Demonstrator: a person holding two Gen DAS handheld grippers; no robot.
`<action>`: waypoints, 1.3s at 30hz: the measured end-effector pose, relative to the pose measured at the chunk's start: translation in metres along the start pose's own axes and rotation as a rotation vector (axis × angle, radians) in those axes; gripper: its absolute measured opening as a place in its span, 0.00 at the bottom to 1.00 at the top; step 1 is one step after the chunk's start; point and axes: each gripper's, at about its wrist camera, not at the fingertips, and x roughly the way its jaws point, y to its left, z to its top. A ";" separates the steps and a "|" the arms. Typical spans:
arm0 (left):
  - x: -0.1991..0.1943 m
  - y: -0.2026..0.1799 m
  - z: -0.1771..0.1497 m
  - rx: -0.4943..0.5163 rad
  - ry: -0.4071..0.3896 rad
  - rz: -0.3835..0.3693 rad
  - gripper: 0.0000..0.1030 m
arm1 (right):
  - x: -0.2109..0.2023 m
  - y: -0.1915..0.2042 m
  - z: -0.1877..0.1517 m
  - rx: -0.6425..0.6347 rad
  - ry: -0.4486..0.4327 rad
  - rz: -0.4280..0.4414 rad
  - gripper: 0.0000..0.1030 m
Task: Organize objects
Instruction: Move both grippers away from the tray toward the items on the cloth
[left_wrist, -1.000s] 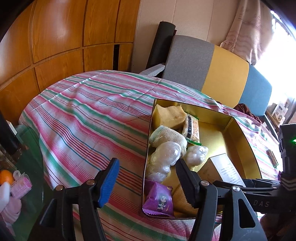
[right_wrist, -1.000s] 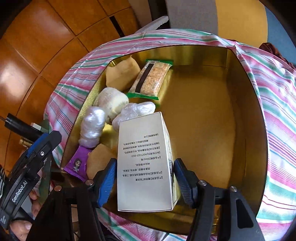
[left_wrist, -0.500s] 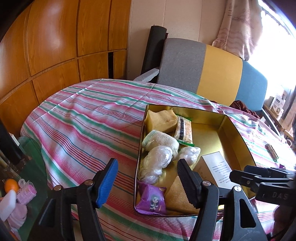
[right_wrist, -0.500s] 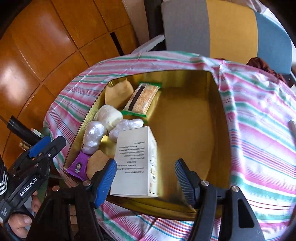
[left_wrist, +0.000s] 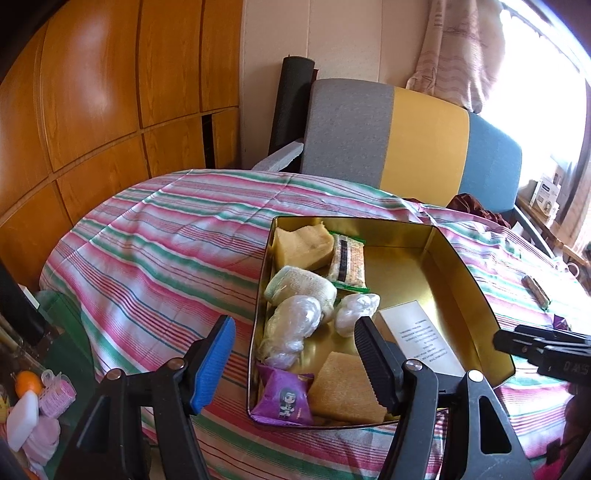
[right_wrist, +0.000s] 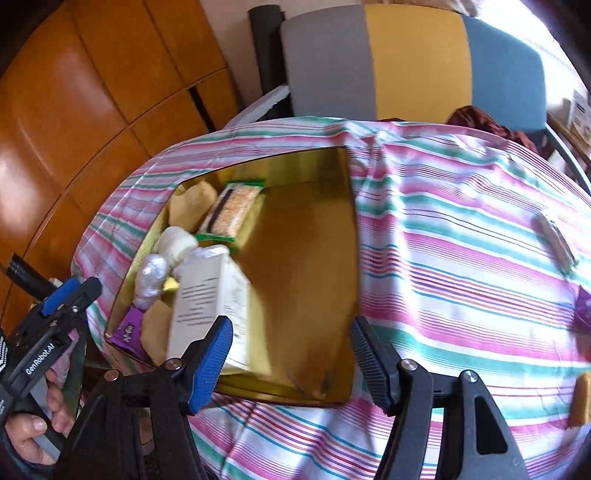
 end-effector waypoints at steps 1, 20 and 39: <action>-0.001 -0.002 0.001 0.005 -0.003 -0.001 0.66 | -0.004 -0.008 0.000 0.020 -0.005 -0.010 0.65; -0.005 -0.075 0.025 0.144 -0.037 -0.125 0.70 | -0.117 -0.221 -0.022 0.457 -0.152 -0.350 0.65; 0.019 -0.268 0.034 0.355 0.154 -0.457 0.70 | -0.174 -0.333 -0.095 0.964 -0.453 -0.317 0.65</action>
